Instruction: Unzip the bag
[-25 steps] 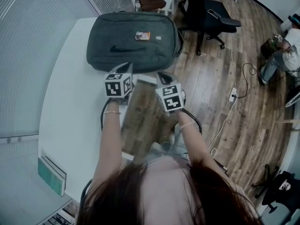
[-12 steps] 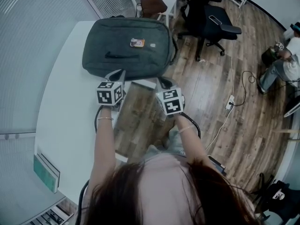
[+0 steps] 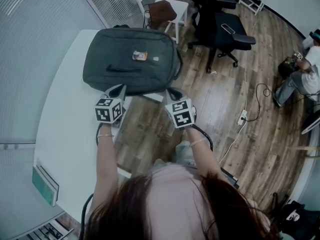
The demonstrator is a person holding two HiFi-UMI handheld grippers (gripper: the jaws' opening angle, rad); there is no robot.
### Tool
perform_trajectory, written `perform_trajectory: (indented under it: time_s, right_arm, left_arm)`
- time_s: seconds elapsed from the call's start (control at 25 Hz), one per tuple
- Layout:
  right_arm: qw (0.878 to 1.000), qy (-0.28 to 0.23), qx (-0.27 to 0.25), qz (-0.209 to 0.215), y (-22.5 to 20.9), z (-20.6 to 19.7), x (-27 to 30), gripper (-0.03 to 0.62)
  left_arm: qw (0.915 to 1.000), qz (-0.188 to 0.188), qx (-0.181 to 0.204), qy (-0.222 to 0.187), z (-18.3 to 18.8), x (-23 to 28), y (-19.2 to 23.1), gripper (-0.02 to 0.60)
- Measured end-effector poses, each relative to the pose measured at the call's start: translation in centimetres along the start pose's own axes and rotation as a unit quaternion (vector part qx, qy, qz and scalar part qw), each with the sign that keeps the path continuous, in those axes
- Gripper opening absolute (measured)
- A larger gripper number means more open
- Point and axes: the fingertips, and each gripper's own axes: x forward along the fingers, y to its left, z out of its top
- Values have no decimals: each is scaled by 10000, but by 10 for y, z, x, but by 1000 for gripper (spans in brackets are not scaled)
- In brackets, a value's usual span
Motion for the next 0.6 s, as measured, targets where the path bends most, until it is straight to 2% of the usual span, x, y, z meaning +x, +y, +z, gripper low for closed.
perform_trajectory:
  time_s: [0.28, 0.6]
  right_arm:
    - [9998, 4, -183, 96, -29, 5, -1, 8]
    - [9978, -7, -513, 412, -55, 13, 0, 8]
  left_arm:
    - [9999, 103, 17, -46, 2, 1, 1, 9]
    - [9996, 266, 34, -60, 2, 2, -1, 9]
